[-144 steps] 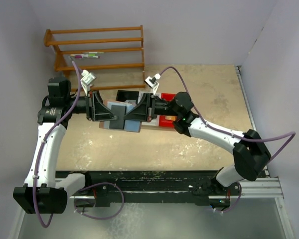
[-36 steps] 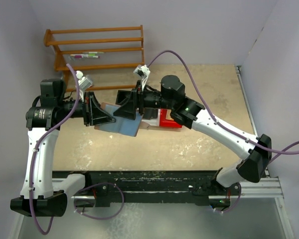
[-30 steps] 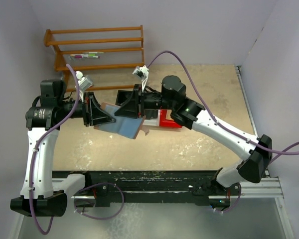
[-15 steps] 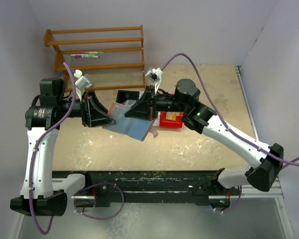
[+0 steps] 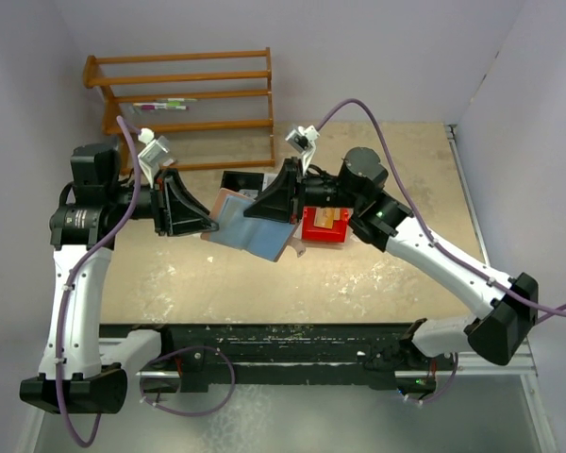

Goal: Take the credit cards out of the card holder

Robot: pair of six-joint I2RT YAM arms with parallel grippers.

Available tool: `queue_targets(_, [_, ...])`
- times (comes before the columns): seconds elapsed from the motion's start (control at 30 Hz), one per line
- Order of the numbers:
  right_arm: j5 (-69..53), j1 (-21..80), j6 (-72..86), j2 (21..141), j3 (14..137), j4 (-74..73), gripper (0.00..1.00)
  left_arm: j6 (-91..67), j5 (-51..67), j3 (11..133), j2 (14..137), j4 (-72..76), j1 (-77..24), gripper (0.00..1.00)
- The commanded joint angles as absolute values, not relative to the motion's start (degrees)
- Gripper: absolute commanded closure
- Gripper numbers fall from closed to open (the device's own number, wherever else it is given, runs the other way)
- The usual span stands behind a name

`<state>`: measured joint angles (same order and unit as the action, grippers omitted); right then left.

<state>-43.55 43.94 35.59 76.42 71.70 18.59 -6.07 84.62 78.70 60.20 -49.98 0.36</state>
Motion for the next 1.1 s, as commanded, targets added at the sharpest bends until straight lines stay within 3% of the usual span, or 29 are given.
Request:
queue_targets(0.0, [-42.46,43.15,35.8,78.49,73.09,22.31,0.99,-11.22,90.59,77.77,57.57,-44.48,0.18,0.72])
queue_targets(0.13, [-43.5,43.2,36.11,78.84,73.0,22.86,0.95,-10.95,90.17,77.13,57.73,-44.52,0.18,0.91])
queue_targets(0.2, [-45.35,43.16,36.04,78.75,72.98,21.66,0.86,-10.78,89.05,76.93,57.78,-44.45,0.18,1.0])
queue_targets(0.3, [-48.59,42.53,37.23,78.59,72.96,21.36,0.5,-10.74,88.08,77.11,58.09,-44.54,0.18,1.0])
queue_targets(0.37, [-48.97,40.87,36.68,77.93,72.74,19.41,0.31,-9.98,86.7,77.37,58.03,-45.12,0.18,1.0])
queue_targets(0.53, [-41.56,39.64,36.37,75.41,72.93,16.76,0.0,-4.49,81.73,78.33,57.72,-49.21,0.2,1.0])
queue_targets(0.8, [-25.7,43.39,27.29,75.25,80.83,6.84,0.0,3.97,65.77,80.37,57.19,-54.02,0.14,1.0])
queue_targets(1.07, [-13.27,48.54,20.8,79.79,86.14,-0.93,0.0,5.38,67.91,81.36,57.3,-55.85,0.14,1.0])
